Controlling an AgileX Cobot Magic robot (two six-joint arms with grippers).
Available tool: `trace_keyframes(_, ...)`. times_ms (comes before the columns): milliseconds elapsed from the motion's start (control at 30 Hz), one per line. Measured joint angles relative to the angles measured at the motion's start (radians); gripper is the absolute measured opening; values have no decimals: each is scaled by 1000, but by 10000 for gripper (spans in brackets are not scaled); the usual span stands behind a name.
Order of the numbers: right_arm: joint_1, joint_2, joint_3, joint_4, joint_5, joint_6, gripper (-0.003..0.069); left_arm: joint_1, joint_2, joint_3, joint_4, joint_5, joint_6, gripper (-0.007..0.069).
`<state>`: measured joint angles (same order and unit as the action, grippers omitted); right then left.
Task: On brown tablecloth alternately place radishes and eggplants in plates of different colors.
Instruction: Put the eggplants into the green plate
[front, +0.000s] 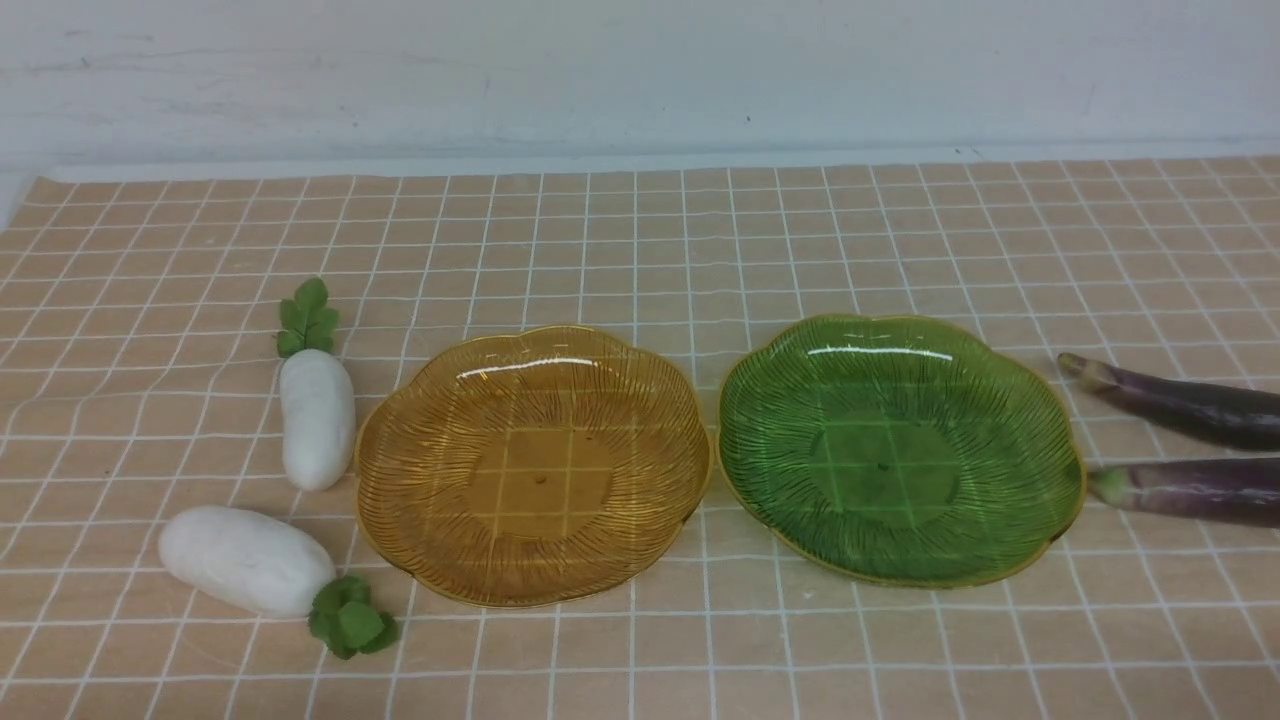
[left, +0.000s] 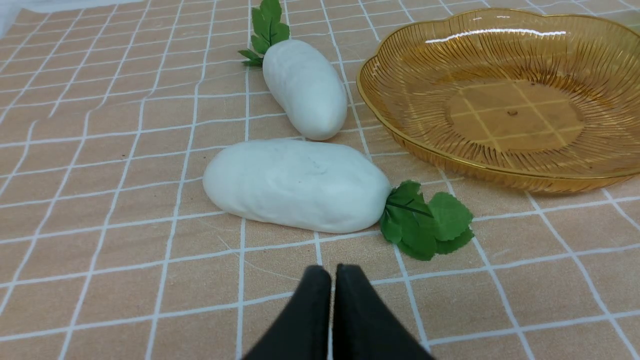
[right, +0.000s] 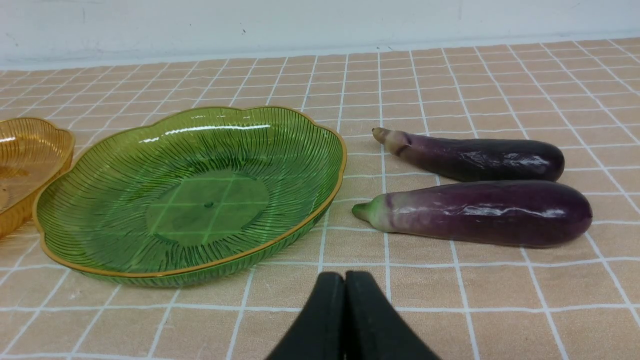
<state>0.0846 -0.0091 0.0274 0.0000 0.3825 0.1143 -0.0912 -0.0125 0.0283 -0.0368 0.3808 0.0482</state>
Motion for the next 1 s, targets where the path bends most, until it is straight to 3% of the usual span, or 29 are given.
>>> trace_keyframes(233, 0, 0, 0, 0, 0, 1, -17, 0, 0, 0, 0, 0, 0, -3)
trace_keyframes(367, 0, 0, 0, 71, -6, 46, -17, 0, 0, 0, -36, -1, -25, -3)
trace_keyframes(400, 0, 0, 0, 158, -22, 98, -17, 0, 0, 0, -141, -1, -85, -3)
trace_keyframes(467, 0, 0, 0, 259, -46, 161, -17, 0, 0, 0, -233, -1, -148, -3)
trace_keyframes(533, 0, 0, 0, 453, -69, 236, -17, 0, 0, 0, -460, -1, -267, -3)
trace_keyframes(600, 0, 0, 0, 490, -74, 246, -17, 0, 0, 0, -529, -2, -297, -3)
trace_keyframes(667, 0, 0, 0, 563, -91, 261, -17, 0, 0, 0, -746, -9, -356, -3)
trace_keyframes(867, 0, 0, -21, 581, -92, 156, -17, 0, 0, 0, -875, -62, -329, -3)
trace_keyframes(1000, 0, 31, -255, 548, -50, -22, -14, 0, 0, -42, -943, -36, -243, -3)
